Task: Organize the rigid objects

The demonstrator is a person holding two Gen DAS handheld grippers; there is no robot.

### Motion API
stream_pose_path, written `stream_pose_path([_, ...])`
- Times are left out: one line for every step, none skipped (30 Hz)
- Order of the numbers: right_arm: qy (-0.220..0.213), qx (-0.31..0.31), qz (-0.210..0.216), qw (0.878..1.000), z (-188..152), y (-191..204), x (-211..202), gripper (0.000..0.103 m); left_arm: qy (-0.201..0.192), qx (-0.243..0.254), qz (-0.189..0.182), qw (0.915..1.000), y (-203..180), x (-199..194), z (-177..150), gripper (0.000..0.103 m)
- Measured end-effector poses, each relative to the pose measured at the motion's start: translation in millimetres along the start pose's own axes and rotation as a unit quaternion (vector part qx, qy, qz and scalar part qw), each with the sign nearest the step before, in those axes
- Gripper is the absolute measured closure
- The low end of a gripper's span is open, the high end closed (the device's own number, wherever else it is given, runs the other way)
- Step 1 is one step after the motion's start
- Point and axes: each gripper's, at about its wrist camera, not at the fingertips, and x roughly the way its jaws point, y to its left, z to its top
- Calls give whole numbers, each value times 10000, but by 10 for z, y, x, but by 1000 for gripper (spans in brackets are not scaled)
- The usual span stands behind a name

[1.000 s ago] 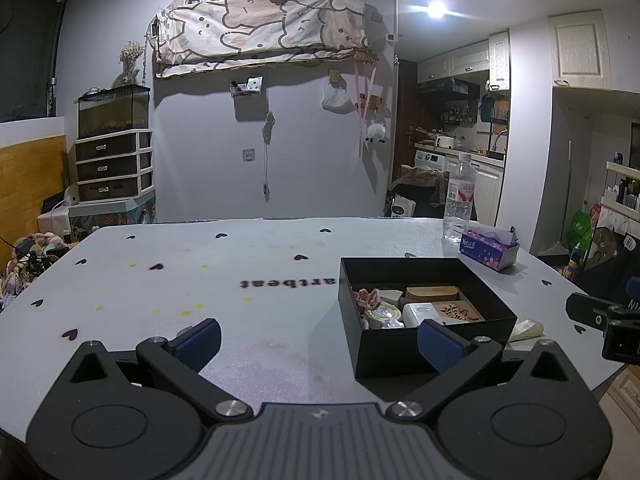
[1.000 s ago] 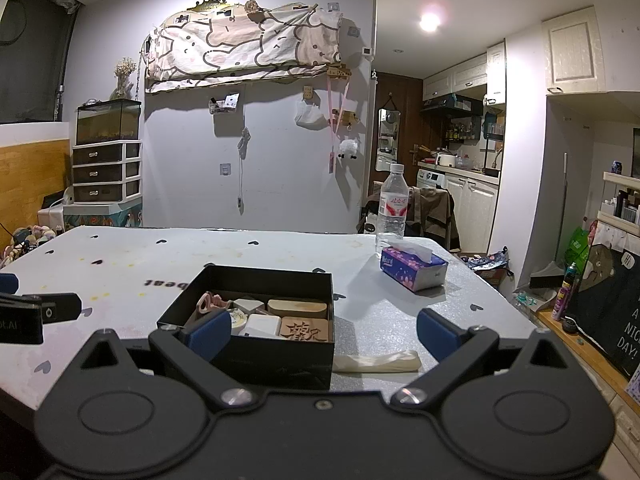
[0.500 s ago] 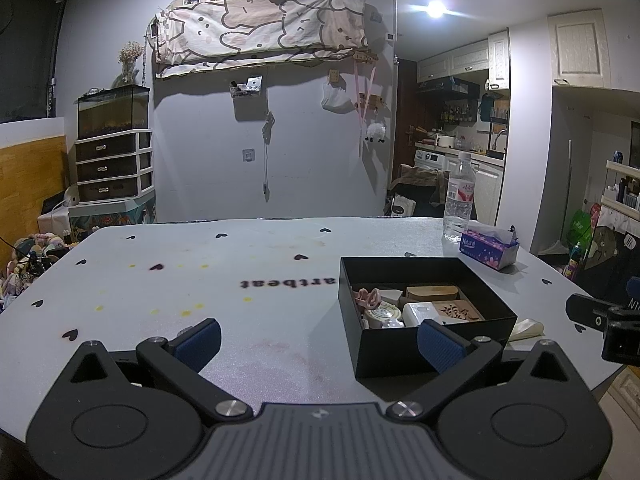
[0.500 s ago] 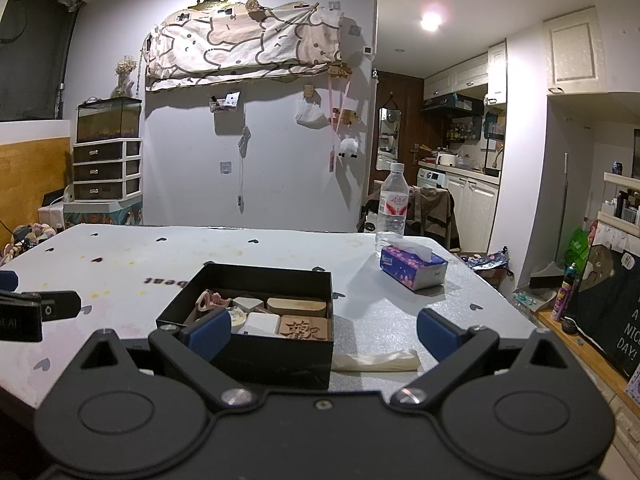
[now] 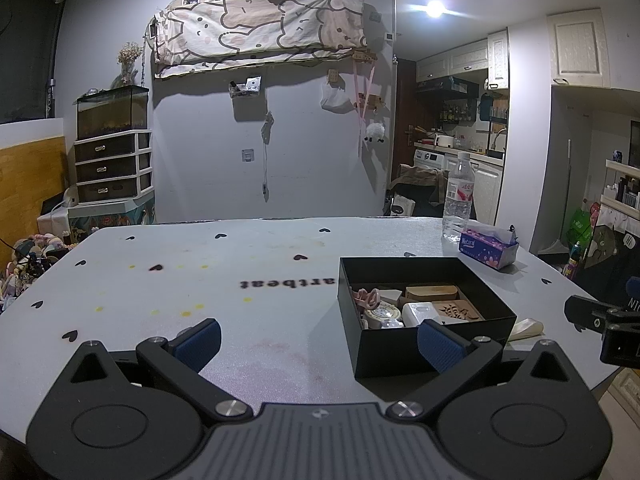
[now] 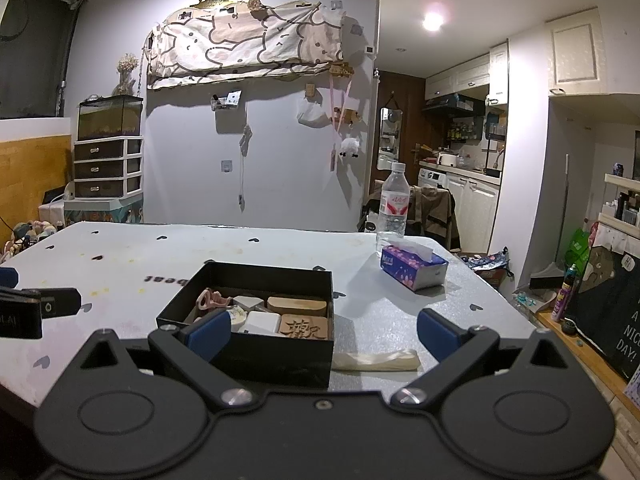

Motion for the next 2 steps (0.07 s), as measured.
stream_pose_path([1,1,-4,10000,-3,-2,0,2,2,-1,3,10000,4,-1,-2,0])
stream_pose_path([0,-1,1,10000,4,1,3,2,-2,2,-2,10000,0,-1,0,0])
